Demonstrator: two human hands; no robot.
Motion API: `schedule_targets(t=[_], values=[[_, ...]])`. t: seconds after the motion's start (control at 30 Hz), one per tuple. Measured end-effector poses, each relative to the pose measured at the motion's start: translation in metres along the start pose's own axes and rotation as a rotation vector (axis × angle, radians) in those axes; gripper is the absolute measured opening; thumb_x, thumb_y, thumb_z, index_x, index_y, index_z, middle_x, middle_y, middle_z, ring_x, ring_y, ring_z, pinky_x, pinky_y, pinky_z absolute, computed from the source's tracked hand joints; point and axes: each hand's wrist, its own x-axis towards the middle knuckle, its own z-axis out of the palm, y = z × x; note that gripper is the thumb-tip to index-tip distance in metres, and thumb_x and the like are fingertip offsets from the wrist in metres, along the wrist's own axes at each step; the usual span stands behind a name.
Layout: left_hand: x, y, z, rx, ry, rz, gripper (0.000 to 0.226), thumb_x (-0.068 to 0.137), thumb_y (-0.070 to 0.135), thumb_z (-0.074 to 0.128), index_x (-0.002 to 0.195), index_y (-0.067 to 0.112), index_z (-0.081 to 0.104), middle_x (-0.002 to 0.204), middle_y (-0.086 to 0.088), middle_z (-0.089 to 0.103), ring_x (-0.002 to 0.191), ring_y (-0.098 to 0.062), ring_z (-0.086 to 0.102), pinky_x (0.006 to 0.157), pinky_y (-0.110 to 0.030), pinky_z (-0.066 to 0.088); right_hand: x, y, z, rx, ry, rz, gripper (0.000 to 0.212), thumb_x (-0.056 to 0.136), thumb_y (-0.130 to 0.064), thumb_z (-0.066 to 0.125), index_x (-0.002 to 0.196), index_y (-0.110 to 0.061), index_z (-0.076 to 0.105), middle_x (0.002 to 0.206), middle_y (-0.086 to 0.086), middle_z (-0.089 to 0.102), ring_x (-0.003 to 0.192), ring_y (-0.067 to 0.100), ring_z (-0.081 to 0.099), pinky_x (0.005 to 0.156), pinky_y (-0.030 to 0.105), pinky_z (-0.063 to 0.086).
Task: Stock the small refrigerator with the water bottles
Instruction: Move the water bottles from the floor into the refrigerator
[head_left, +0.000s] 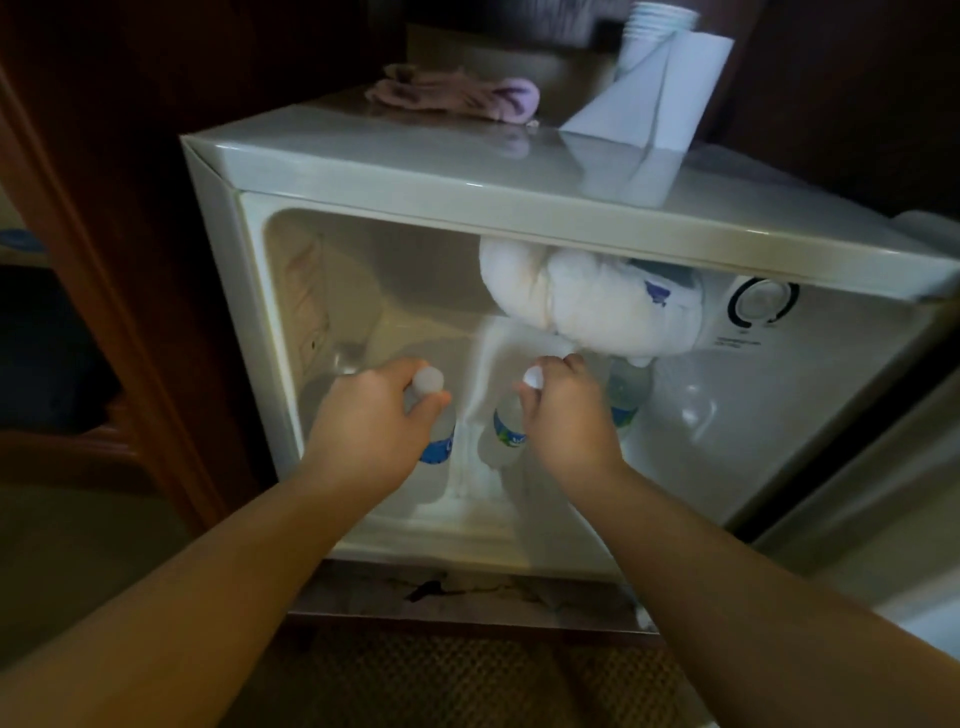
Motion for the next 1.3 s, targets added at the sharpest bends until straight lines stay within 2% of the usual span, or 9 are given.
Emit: schedule_targets(t=[0.13,0.27,0.47,0.6,0.73,0.87,1.13,1.2,1.3], values=[[0.017,-0.006,0.013,-0.009,0.004,0.009,0.028,0.099,0.041,0.065,0.122,0.025,0.072,0.101,0.002,0.077,0.09,-0.019,0.07,0.08,-0.036,0.059,0.007,0.009,0.018,0.044,0.134,0.006,0.012,0.094,-0.003,0.066,0.104,0.001,0.071,0.106,0.017,0.063,0.095,0.035,0.063,0.078,0.036,0.048],[0.031,-0.007,0.022,-0.012,0.007,0.015,0.027,0.099,0.041,0.065,0.121,0.027,0.072,0.098,0.002,0.077,0.089,-0.02,0.071,0.081,-0.04,0.061,0.024,0.012,0.029,0.12,0.13,0.061,0.035,0.099,-0.019,0.065,0.131,-0.004,0.064,0.132,0.014,0.063,0.122,0.03,0.059,0.098,0.034,0.045],[0.046,-0.011,0.034,-0.012,0.017,0.004,0.021,0.098,0.043,0.064,0.112,0.03,0.073,0.088,0.004,0.075,0.084,-0.018,0.07,0.077,-0.041,0.061,0.025,0.016,0.049,0.188,0.099,0.166,0.042,0.102,-0.04,0.059,0.124,-0.005,0.064,0.118,0.014,0.063,0.104,0.033,0.063,0.082,0.035,0.047],[0.048,-0.016,0.04,-0.036,0.034,0.003,0.021,0.098,0.04,0.065,0.114,0.029,0.074,0.097,0.004,0.077,0.092,-0.019,0.071,0.083,-0.04,0.061,0.002,0.021,0.073,0.299,0.104,0.256,0.059,0.089,-0.062,0.064,0.129,-0.019,0.059,0.116,0.001,0.065,0.104,0.02,0.064,0.085,0.034,0.054],[0.052,-0.019,0.045,-0.05,0.055,-0.001,0.02,0.098,0.039,0.065,0.112,0.028,0.075,0.095,0.003,0.077,0.089,-0.02,0.071,0.081,-0.041,0.061,-0.017,0.025,0.098,0.354,0.062,0.388,0.048,0.086,-0.048,0.077,0.118,-0.016,0.06,0.107,0.003,0.066,0.097,0.022,0.065,0.081,0.036,0.055],[0.056,-0.02,0.05,-0.034,0.071,-0.003,0.018,0.098,0.039,0.064,0.105,0.026,0.076,0.089,0.002,0.076,0.085,-0.019,0.07,0.078,-0.041,0.061,-0.018,0.027,0.111,0.359,0.061,0.454,0.042,0.094,-0.046,0.07,0.118,-0.014,0.06,0.11,0.005,0.067,0.101,0.024,0.064,0.085,0.037,0.053],[0.071,-0.019,0.051,-0.021,0.076,0.011,0.016,0.097,0.039,0.062,0.094,0.028,0.074,0.077,0.004,0.072,0.072,-0.014,0.067,0.062,-0.029,0.053,0.002,0.028,0.116,0.269,0.097,0.494,0.036,0.098,-0.039,0.067,0.114,-0.008,0.06,0.107,0.011,0.068,0.098,0.029,0.067,0.077,0.029,0.044],[0.076,-0.02,0.053,-0.016,0.079,0.009,0.017,0.097,0.038,0.061,0.095,0.028,0.074,0.077,0.003,0.071,0.072,-0.016,0.066,0.059,-0.028,0.049,-0.001,0.028,0.119,0.267,0.085,0.484,0.039,0.098,-0.04,0.067,0.117,-0.007,0.06,0.109,0.012,0.068,0.101,0.029,0.067,0.08,0.03,0.046],[0.084,-0.02,0.06,-0.043,0.07,0.021,0.018,0.097,0.035,0.061,0.1,0.026,0.076,0.084,0.003,0.072,0.081,-0.023,0.067,0.066,-0.029,0.048,-0.016,0.029,0.121,0.287,0.057,0.521,0.052,0.097,-0.041,0.067,0.134,-0.006,0.056,0.127,0.013,0.064,0.117,0.03,0.062,0.096,0.038,0.049]])
